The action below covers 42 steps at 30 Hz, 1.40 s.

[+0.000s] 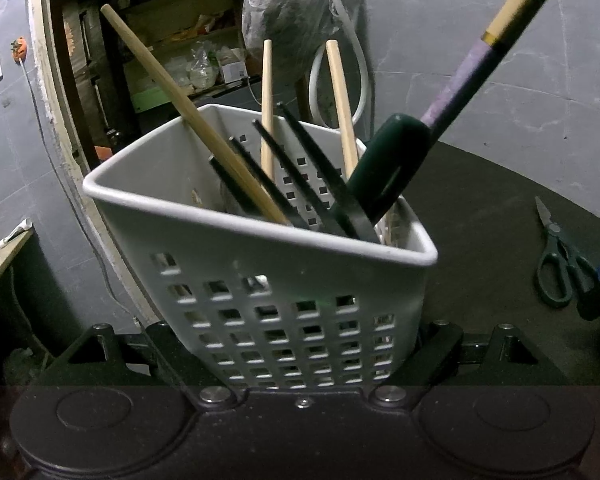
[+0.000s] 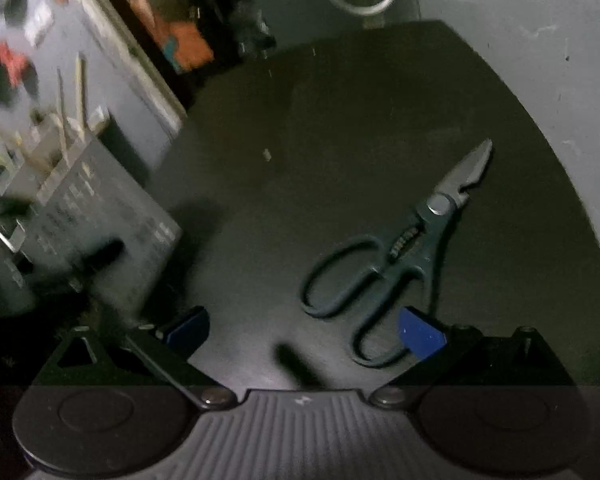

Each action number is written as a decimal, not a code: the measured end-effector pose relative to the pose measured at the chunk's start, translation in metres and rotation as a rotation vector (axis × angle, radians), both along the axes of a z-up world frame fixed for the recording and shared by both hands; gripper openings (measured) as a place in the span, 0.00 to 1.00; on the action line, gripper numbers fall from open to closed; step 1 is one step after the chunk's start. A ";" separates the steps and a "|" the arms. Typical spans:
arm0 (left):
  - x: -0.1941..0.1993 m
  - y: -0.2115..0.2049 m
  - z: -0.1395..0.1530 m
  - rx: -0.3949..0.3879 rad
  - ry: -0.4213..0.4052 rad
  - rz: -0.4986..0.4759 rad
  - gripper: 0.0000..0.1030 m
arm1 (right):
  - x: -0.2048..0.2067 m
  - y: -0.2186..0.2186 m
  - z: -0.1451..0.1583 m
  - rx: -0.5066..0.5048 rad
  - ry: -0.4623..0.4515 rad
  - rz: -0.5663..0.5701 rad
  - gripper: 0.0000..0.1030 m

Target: Organize utensils

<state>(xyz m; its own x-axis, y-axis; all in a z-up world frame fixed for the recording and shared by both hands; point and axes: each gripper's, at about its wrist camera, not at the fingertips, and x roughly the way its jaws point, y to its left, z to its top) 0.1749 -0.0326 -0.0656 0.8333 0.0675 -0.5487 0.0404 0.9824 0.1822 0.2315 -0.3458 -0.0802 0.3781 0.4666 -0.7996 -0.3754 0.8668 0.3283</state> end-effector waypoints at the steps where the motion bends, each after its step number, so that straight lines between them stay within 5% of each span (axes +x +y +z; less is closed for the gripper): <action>1: 0.000 0.000 0.000 -0.001 -0.001 -0.001 0.85 | -0.002 0.002 0.000 0.013 0.014 0.005 1.00; 8: 0.000 0.003 0.000 -0.008 -0.001 -0.010 0.85 | -0.004 0.047 -0.008 0.161 0.112 0.069 1.00; 12: 0.000 0.003 -0.001 -0.007 -0.002 -0.012 0.85 | 0.009 0.074 0.002 0.064 0.018 0.207 1.00; 17: -0.001 0.003 -0.002 -0.008 -0.002 -0.006 0.85 | 0.036 0.059 0.009 -0.036 -0.020 0.234 1.00; 22: 0.000 0.000 -0.002 -0.008 -0.002 0.001 0.85 | 0.058 0.042 0.001 -0.122 -0.068 0.198 0.99; 28: 0.000 -0.001 -0.002 -0.013 -0.004 0.017 0.85 | 0.066 0.009 -0.001 -0.139 -0.054 -0.051 1.00; 38: 0.001 -0.003 -0.002 -0.009 -0.003 0.025 0.85 | 0.053 0.019 0.014 -0.132 -0.144 -0.030 0.99; 42: 0.002 -0.002 -0.002 -0.010 -0.001 0.025 0.85 | 0.066 0.033 0.012 -0.136 -0.150 -0.013 0.83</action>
